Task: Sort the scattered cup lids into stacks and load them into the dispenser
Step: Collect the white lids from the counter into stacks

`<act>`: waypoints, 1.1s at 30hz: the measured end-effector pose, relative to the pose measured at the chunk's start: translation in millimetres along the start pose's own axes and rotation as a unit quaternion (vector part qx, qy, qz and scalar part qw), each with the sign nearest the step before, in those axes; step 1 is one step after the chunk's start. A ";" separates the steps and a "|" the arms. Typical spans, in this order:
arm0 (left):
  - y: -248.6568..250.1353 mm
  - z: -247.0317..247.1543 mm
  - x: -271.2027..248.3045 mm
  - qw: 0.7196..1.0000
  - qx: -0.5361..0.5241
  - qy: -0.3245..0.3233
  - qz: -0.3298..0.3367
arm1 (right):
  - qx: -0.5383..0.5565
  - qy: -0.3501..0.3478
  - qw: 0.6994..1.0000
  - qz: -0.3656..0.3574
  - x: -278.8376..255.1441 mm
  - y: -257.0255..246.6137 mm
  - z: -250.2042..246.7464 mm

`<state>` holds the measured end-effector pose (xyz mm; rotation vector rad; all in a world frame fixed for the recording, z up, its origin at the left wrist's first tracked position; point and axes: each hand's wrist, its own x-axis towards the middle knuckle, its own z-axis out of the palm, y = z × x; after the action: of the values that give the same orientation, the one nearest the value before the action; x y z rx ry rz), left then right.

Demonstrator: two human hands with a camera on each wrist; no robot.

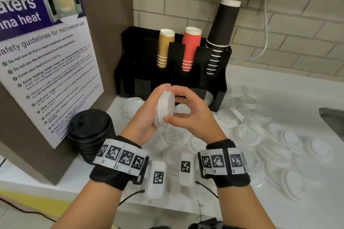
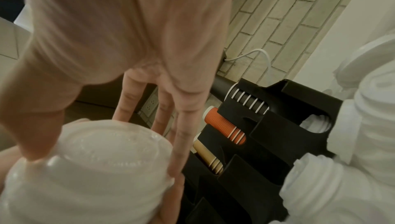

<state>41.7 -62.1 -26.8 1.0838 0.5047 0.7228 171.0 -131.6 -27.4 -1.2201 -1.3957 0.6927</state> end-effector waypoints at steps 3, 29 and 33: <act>-4.3 1.2 0.5 1.000 0.006 0.008 0.006 | 0.003 -0.001 1.000 -0.006 -1.5 3.4 3.1; 14.9 -28.0 13.4 0.995 0.001 0.102 0.009 | -0.546 -0.287 0.736 0.279 34.6 52.6 10.1; 13.4 -29.9 15.1 0.995 0.000 0.102 0.009 | -0.542 -0.292 0.732 0.291 39.8 54.5 7.6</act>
<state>27.5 -28.9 -26.6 1.0210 0.6699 0.8532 184.7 -76.8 -65.0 -2.6200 -2.0684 0.7066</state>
